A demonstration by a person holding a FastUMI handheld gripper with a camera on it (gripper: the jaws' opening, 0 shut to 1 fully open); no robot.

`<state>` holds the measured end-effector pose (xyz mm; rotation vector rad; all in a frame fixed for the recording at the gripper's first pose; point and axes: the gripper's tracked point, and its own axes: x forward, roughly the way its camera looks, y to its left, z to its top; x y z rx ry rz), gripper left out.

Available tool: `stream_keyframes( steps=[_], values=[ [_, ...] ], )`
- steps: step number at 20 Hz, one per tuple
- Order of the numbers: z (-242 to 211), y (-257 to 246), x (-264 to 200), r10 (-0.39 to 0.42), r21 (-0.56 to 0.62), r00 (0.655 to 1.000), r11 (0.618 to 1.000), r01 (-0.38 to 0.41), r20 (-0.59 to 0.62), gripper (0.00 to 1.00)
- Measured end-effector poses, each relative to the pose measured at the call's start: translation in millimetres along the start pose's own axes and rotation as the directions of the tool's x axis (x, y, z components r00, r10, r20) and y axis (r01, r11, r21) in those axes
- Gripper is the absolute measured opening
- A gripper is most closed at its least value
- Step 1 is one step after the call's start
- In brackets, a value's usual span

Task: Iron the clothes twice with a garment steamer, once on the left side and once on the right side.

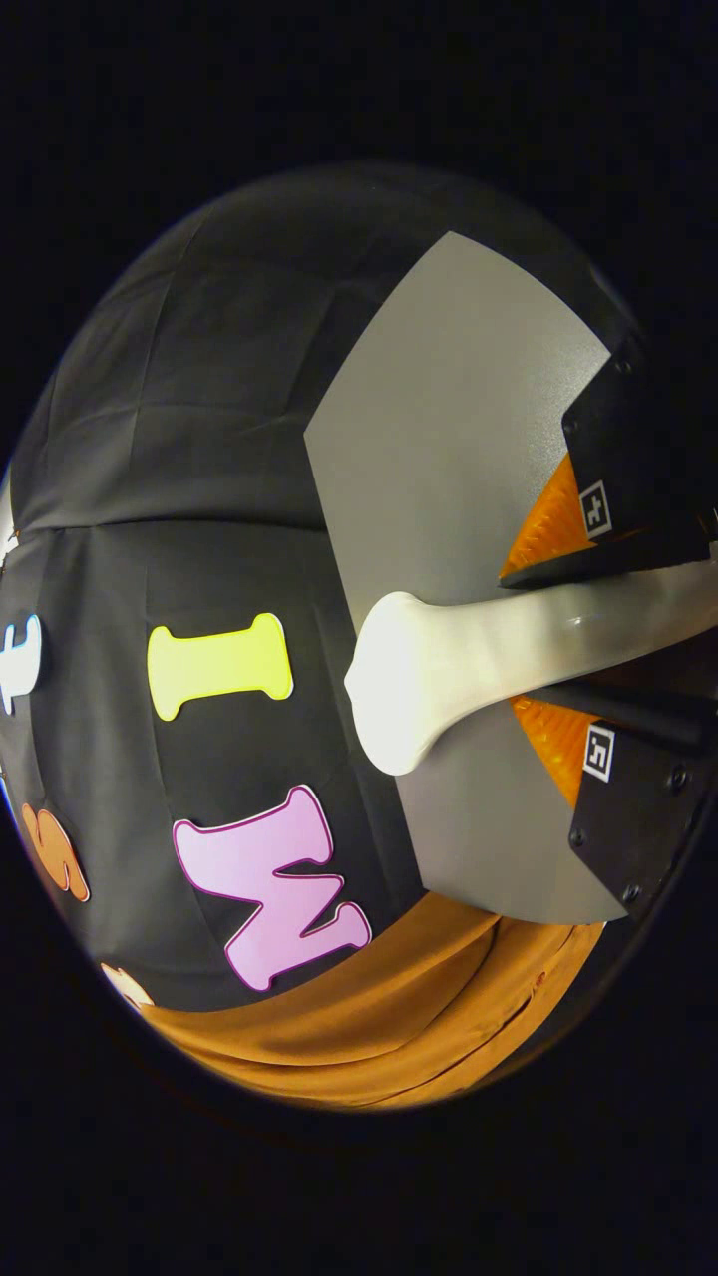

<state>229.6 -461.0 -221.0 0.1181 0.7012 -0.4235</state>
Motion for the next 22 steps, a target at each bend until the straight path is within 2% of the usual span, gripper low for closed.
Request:
stream_keyframes(
  steps=[8, 15, 22],
  values=[
    [26, 10, -49, 0.008, -0.022, 0.992, 1.0, -0.005, 0.124, 0.52],
    [30, 28, -100, -0.009, -0.011, 0.979, 1.0, 0.011, 0.202, 0.52],
    [19, 81, -147, -0.022, -0.006, 0.967, 1.0, 0.024, 0.252, 0.52]
  ],
)
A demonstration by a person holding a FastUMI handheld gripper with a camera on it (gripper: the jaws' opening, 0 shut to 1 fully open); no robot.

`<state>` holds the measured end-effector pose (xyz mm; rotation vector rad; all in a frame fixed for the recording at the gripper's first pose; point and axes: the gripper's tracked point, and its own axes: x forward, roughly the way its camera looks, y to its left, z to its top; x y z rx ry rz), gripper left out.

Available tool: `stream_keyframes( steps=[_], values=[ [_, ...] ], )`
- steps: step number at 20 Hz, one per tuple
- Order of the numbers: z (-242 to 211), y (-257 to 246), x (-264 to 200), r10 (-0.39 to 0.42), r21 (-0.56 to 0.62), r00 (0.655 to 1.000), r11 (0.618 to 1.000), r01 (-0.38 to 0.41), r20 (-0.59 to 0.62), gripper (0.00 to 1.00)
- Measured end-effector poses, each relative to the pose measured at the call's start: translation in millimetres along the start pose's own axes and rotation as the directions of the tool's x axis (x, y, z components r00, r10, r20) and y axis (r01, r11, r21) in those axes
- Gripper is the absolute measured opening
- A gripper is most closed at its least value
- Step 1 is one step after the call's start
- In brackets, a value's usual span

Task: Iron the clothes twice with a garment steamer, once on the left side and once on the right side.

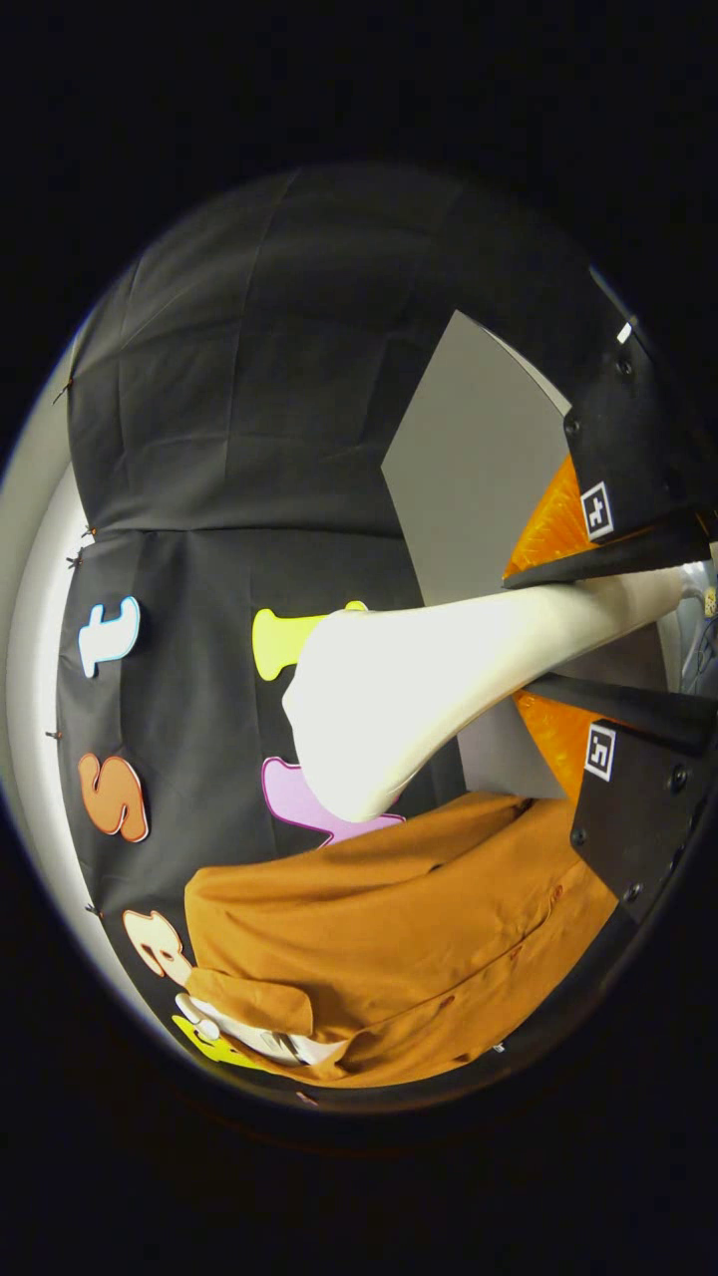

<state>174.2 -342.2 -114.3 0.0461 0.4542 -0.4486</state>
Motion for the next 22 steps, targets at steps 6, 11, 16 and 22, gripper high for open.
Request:
stream_keyframes(
  steps=[6, 11, 16, 22],
  values=[
    [-5, 66, -30, 0.043, -0.016, 0.999, 0.999, -0.042, 0.025, 0.52],
    [3, 112, -47, 0.064, -0.001, 0.995, 0.998, -0.064, 0.073, 0.52],
    [12, 160, -54, 0.113, -0.033, 0.986, 0.993, -0.109, 0.12, 0.52],
    [20, 194, -48, 0.088, -0.046, 0.985, 0.996, -0.082, 0.151, 0.52]
  ],
)
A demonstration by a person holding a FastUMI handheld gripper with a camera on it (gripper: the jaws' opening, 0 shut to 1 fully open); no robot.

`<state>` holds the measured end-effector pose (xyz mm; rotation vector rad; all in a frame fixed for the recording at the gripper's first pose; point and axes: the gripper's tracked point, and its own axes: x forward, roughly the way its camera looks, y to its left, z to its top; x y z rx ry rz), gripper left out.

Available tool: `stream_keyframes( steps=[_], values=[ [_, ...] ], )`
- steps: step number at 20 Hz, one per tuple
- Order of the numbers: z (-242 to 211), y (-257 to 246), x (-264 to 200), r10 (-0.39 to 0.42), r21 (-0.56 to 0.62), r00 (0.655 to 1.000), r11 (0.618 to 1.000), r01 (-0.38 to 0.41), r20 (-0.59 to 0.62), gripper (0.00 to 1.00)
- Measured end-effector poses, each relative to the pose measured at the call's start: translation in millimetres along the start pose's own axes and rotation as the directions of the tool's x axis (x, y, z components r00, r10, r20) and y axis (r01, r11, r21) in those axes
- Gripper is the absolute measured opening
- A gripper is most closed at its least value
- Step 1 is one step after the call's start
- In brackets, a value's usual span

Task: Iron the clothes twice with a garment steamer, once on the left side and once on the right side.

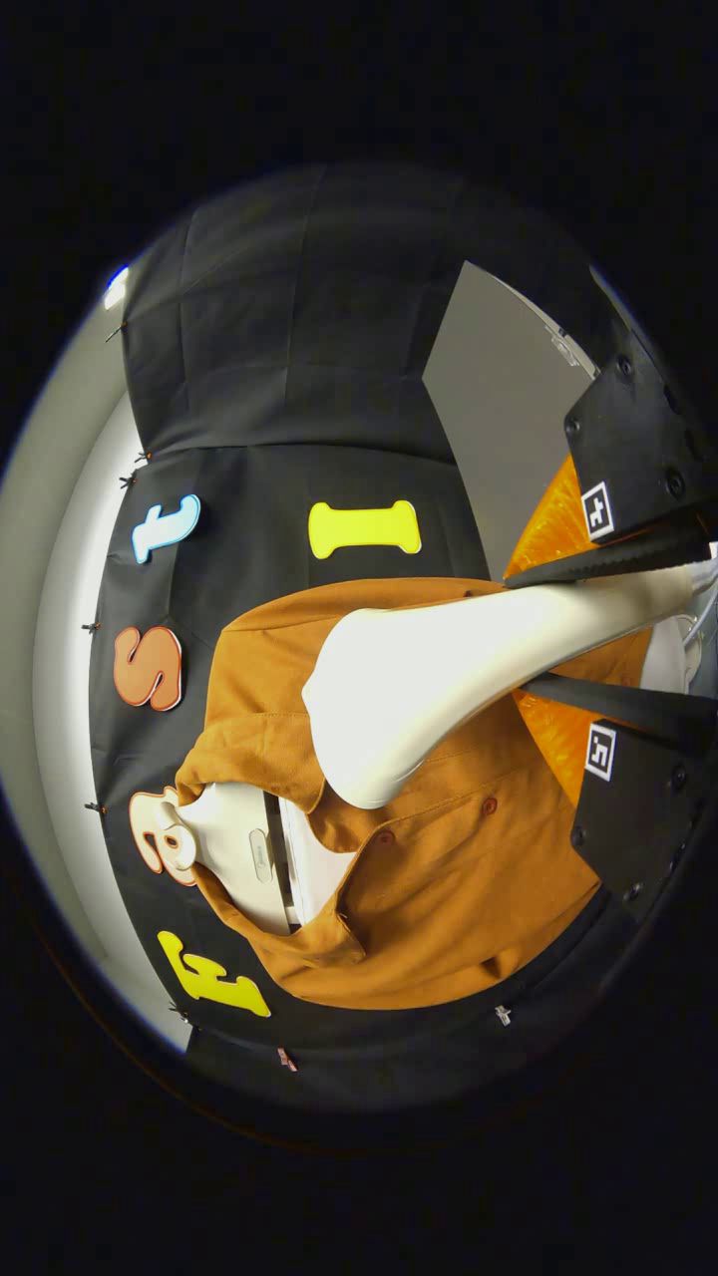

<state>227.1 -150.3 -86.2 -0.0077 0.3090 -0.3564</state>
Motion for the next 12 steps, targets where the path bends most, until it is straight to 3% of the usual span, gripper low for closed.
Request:
stream_keyframes(
  steps=[12],
  values=[
    [-28, 17, 31, -0.203, -0.122, 0.978, 0.973, 0.196, -0.045, 0.52]
  ],
)
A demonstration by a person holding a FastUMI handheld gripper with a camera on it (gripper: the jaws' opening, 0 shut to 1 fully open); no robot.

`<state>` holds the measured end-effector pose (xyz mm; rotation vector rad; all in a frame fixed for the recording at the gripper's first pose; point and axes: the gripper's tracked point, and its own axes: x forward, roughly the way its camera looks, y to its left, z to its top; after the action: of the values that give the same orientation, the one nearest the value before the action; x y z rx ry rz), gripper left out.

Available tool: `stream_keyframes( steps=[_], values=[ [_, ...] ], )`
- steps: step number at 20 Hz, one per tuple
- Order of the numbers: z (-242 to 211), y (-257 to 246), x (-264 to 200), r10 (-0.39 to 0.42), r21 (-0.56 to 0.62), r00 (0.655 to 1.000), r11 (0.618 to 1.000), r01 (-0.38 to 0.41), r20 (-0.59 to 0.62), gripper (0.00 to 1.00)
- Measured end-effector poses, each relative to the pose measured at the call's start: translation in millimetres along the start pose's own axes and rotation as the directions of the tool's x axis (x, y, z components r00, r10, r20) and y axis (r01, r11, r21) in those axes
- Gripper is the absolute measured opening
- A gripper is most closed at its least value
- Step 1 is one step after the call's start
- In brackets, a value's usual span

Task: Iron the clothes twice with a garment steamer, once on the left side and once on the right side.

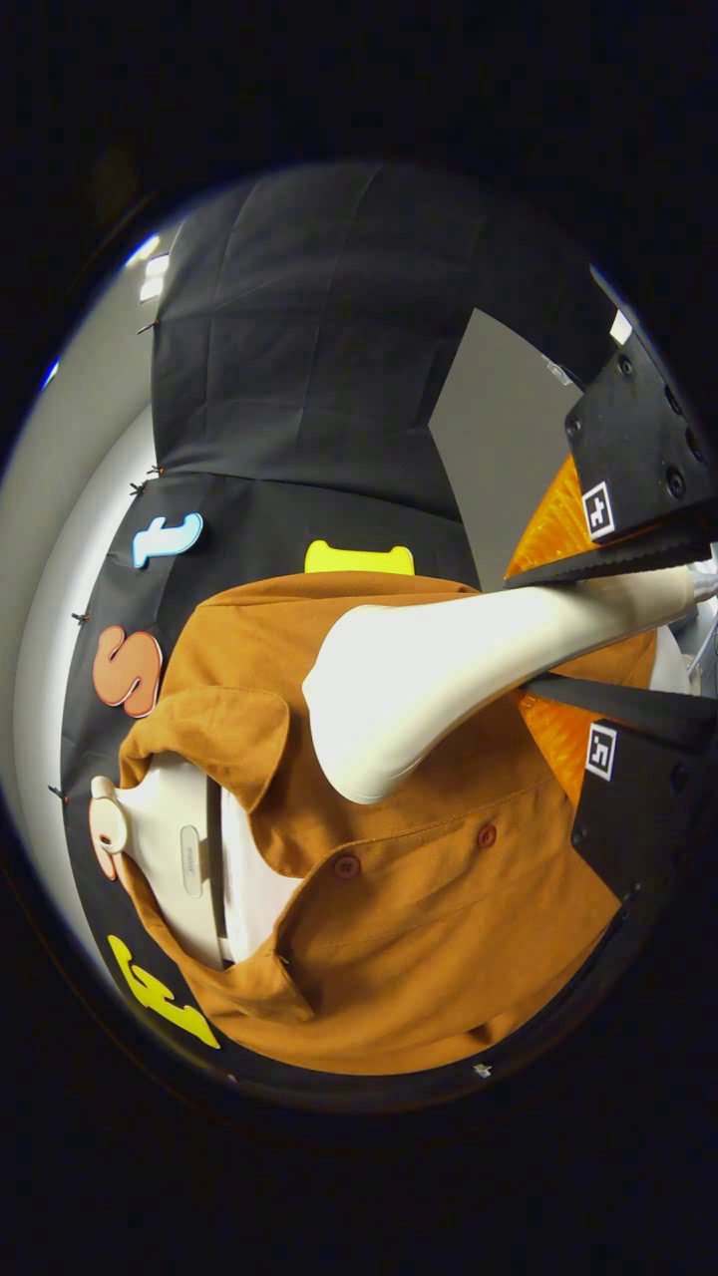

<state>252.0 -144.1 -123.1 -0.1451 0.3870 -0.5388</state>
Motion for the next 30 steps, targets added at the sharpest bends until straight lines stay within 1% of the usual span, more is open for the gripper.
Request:
stream_keyframes(
  steps=[4, 9, 13, 20, 30],
  values=[
    [-21, 10, 7, -0.022, -0.016, 0.998, 1.0, 0.021, -0.058, 0.52],
    [-48, 17, 15, -0.025, -0.017, 0.99, 1.0, 0.022, -0.137, 0.52],
    [-73, 13, 18, -0.027, -0.02, 0.979, 1.0, 0.023, -0.204, 0.52],
    [-114, 6, 28, -0.031, -0.029, 0.945, 0.999, 0.022, -0.324, 0.52],
    [-145, 1, 29, -0.014, -0.03, 0.904, 1.0, 0.002, -0.427, 0.52]
  ],
)
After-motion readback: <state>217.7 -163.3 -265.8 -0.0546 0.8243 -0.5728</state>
